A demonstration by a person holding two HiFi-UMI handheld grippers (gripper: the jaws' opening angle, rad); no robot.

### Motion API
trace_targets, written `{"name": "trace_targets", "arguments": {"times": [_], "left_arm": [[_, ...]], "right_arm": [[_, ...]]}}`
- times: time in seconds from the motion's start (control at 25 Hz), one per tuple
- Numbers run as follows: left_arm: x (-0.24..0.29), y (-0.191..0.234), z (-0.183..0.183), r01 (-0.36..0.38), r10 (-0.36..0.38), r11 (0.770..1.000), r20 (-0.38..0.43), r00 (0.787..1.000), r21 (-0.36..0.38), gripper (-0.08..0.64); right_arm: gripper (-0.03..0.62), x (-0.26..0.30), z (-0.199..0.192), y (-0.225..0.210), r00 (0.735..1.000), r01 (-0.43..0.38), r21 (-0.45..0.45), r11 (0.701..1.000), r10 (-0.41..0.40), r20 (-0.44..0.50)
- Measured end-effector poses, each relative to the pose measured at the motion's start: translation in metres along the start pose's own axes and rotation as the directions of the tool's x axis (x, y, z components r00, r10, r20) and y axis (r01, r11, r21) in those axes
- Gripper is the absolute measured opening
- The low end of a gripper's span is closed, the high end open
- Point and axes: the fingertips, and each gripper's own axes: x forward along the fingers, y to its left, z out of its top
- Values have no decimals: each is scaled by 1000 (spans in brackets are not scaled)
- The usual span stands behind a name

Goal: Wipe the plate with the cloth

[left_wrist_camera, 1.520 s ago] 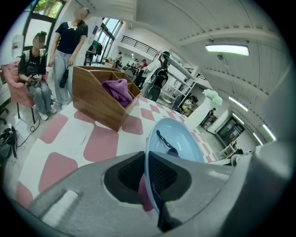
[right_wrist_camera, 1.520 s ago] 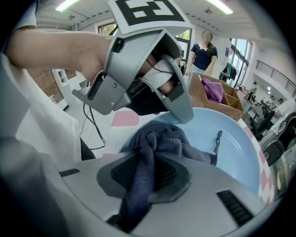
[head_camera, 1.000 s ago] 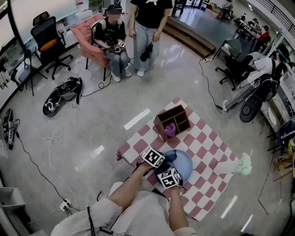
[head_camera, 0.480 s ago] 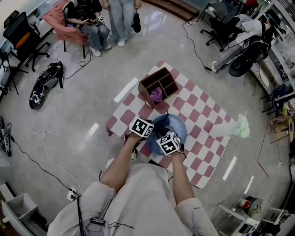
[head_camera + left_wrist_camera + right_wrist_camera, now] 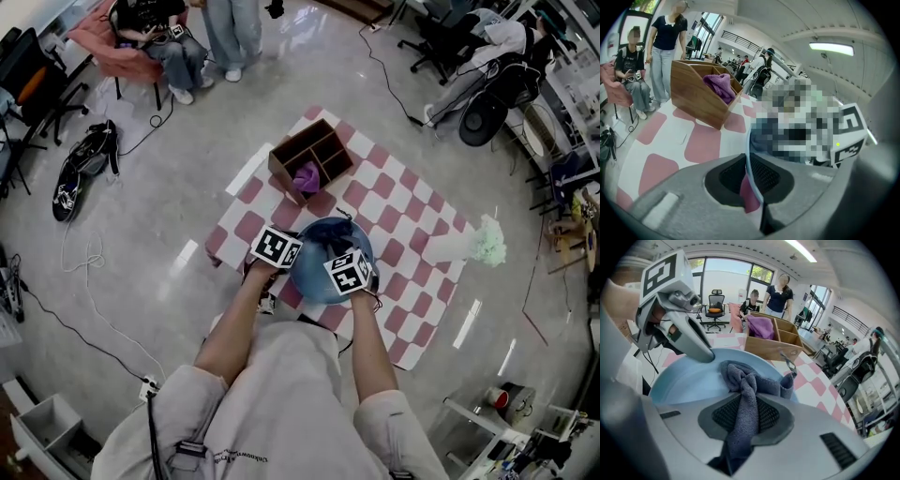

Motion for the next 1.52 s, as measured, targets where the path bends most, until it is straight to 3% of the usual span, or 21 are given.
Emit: {"name": "trace_targets", "arguments": {"times": [0.12,0.28,0.48,0.84,1.32,1.52], "left_arm": [[2,3,1,-3,3,1000,-7,1000,-8,31],[5,-2,-6,9,-9,1000,-27,1000,-24,31],[7,-3,-1,12,-13,1000,-25,1000,-21,28],[8,-7,-1,-6,5,1000,-26,1000,-3,25],[6,-2,-7,-10,10,999,-3,1000,-43,25],[7,1,-20,-33,32,997,-16,999,-72,23]], "right_arm": [[78,1,-15,-20,999,32,59,998,-31,-16],[77,-8,-39,-21,998,47,72,996,-44,-44],[74,-22,-57,-12,995,83,11,996,-83,-62],[72,-46,-92,25,990,39,-63,997,-48,-135],[72,-43,-58,100,991,-116,-161,980,103,-90],[74,-34,-41,118,990,-135,-146,980,126,-70]]}}
